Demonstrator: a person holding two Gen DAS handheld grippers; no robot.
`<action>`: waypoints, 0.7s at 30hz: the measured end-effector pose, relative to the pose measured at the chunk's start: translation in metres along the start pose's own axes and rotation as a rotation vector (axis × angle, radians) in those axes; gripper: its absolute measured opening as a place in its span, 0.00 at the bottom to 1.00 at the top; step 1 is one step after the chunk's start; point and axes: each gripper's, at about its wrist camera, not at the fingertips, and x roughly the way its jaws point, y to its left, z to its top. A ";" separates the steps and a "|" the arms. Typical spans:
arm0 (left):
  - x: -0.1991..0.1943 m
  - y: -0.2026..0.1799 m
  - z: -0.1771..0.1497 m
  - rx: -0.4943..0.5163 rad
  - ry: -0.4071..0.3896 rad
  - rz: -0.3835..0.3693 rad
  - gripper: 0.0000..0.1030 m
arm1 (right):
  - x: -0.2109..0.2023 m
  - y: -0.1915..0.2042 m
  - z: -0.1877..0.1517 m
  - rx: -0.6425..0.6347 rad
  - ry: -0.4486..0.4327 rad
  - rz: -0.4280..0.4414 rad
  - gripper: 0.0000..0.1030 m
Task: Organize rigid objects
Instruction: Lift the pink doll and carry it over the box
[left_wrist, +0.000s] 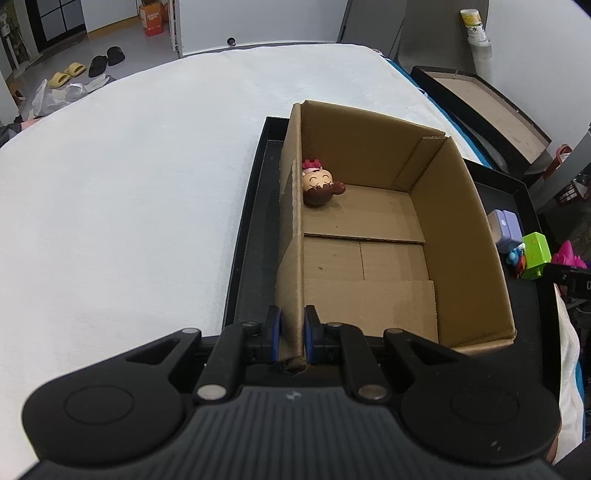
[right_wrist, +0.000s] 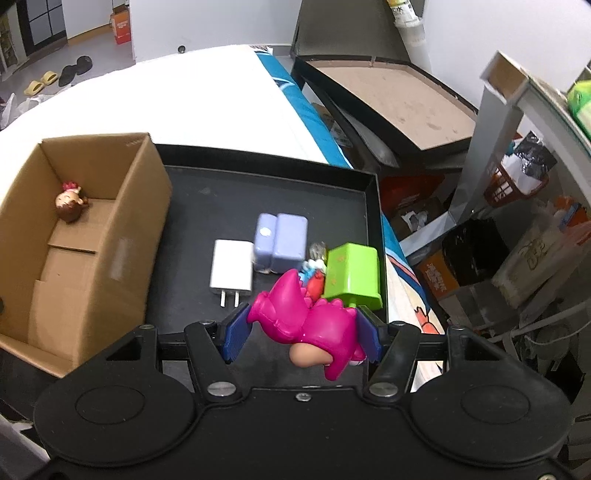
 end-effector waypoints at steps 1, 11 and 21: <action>0.000 0.000 0.000 0.000 0.000 -0.004 0.12 | -0.002 0.003 0.002 -0.005 -0.002 0.000 0.58; 0.000 0.003 -0.002 0.002 -0.005 -0.031 0.12 | -0.026 0.031 0.022 -0.038 -0.036 0.015 0.58; 0.001 0.017 -0.001 -0.022 -0.015 -0.095 0.13 | -0.047 0.066 0.050 -0.055 -0.073 0.036 0.58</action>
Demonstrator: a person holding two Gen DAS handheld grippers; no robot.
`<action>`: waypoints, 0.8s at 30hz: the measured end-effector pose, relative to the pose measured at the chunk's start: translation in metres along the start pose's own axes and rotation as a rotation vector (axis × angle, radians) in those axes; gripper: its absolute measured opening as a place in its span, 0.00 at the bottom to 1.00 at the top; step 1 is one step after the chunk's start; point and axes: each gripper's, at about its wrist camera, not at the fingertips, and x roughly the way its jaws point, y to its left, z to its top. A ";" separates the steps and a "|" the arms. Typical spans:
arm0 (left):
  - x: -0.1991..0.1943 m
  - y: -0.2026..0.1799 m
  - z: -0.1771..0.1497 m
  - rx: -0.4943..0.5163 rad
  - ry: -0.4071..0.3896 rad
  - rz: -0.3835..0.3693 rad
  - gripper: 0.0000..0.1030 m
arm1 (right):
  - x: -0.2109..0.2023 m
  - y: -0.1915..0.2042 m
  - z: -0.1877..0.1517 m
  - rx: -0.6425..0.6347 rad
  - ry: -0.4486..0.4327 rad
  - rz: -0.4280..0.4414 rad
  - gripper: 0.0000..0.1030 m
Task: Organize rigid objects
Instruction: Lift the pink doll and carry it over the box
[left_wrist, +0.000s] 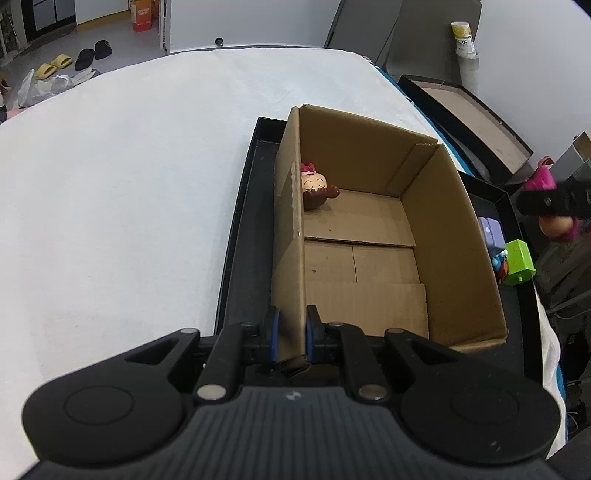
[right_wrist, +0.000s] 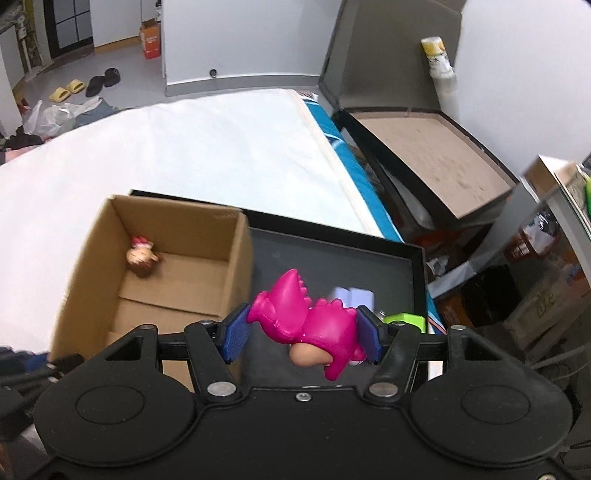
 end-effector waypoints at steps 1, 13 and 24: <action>0.000 0.001 0.000 0.000 0.000 -0.004 0.13 | -0.001 0.006 0.003 -0.003 -0.002 0.004 0.58; -0.005 0.006 0.000 -0.010 0.001 -0.024 0.14 | 0.004 0.062 0.030 -0.075 -0.004 0.030 0.58; -0.005 0.015 0.000 -0.062 0.019 -0.062 0.15 | 0.030 0.080 0.044 -0.092 0.025 0.096 0.58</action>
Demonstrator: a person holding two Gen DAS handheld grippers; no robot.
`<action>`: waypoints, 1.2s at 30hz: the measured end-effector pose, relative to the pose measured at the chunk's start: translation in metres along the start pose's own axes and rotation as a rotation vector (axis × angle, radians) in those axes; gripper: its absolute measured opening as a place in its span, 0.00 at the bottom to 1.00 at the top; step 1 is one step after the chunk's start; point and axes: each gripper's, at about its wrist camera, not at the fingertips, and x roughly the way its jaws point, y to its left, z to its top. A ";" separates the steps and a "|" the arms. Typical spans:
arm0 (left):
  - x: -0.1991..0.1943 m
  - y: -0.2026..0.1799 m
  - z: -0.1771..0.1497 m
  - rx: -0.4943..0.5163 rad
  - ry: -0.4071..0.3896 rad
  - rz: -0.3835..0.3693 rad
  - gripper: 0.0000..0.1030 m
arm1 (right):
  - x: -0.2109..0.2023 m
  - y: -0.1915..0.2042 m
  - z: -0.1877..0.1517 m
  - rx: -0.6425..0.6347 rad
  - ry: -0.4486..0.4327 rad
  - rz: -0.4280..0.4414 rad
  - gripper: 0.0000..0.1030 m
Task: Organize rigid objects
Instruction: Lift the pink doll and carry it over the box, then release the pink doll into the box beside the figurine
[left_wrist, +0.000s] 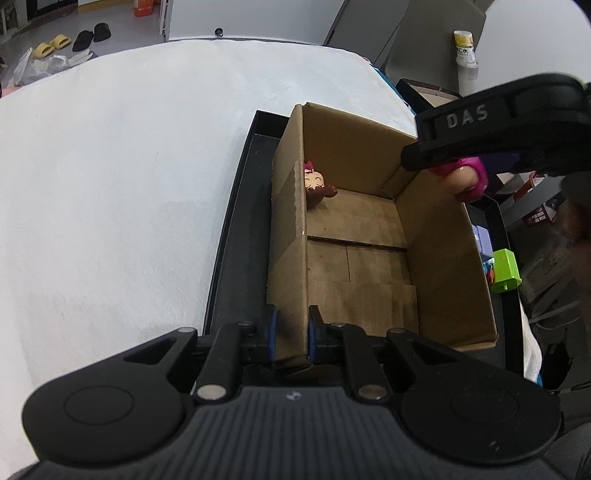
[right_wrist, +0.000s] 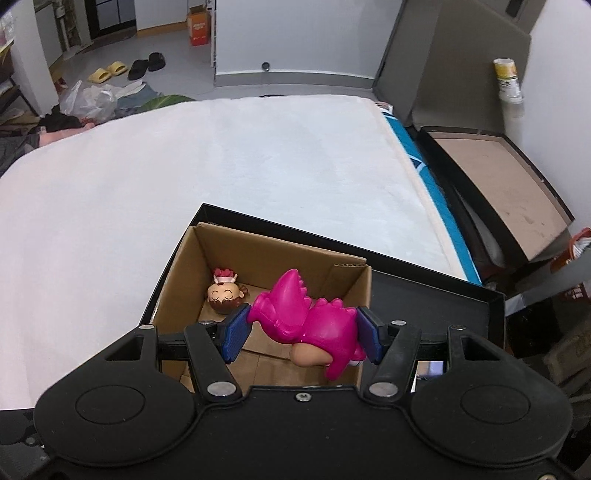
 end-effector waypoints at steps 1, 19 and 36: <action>0.000 0.001 0.000 -0.004 0.002 -0.003 0.15 | 0.004 0.000 0.001 -0.001 0.006 0.008 0.58; 0.000 0.002 0.004 -0.011 0.017 -0.003 0.15 | 0.044 0.003 0.002 -0.030 0.049 0.057 0.62; 0.001 -0.001 0.006 -0.021 0.019 0.021 0.15 | -0.007 -0.022 -0.006 0.022 -0.015 0.120 0.75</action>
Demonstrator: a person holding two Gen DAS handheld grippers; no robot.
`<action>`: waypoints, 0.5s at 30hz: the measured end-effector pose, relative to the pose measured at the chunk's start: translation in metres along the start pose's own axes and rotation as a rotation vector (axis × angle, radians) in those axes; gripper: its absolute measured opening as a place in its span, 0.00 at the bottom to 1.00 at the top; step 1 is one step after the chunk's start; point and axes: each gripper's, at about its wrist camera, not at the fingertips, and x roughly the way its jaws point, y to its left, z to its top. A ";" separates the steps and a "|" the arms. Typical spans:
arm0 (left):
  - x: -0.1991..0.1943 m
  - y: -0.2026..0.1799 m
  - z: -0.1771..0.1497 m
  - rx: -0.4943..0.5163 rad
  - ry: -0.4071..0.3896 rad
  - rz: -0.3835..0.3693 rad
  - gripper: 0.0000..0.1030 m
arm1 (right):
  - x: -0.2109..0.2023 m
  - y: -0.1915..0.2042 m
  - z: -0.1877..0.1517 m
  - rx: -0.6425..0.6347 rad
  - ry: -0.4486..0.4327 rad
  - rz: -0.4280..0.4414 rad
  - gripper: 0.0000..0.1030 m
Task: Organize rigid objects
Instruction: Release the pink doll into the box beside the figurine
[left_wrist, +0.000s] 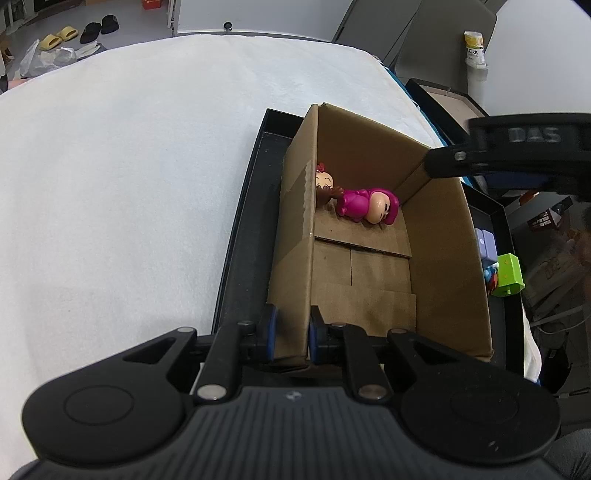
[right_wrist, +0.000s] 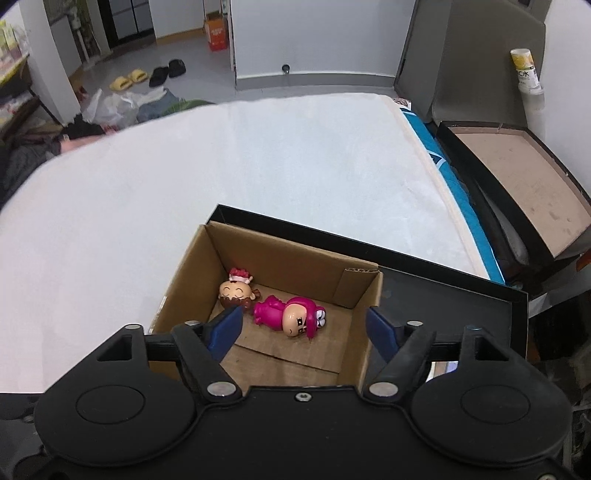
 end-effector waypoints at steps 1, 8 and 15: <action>0.000 0.000 0.000 -0.001 0.000 0.000 0.15 | -0.004 -0.002 -0.001 0.007 -0.004 0.007 0.77; 0.000 -0.001 0.000 0.002 0.001 0.006 0.15 | -0.020 -0.016 -0.009 0.027 -0.030 0.009 0.82; -0.002 -0.005 0.001 0.008 0.000 0.023 0.14 | -0.032 -0.034 -0.019 0.061 -0.056 0.028 0.86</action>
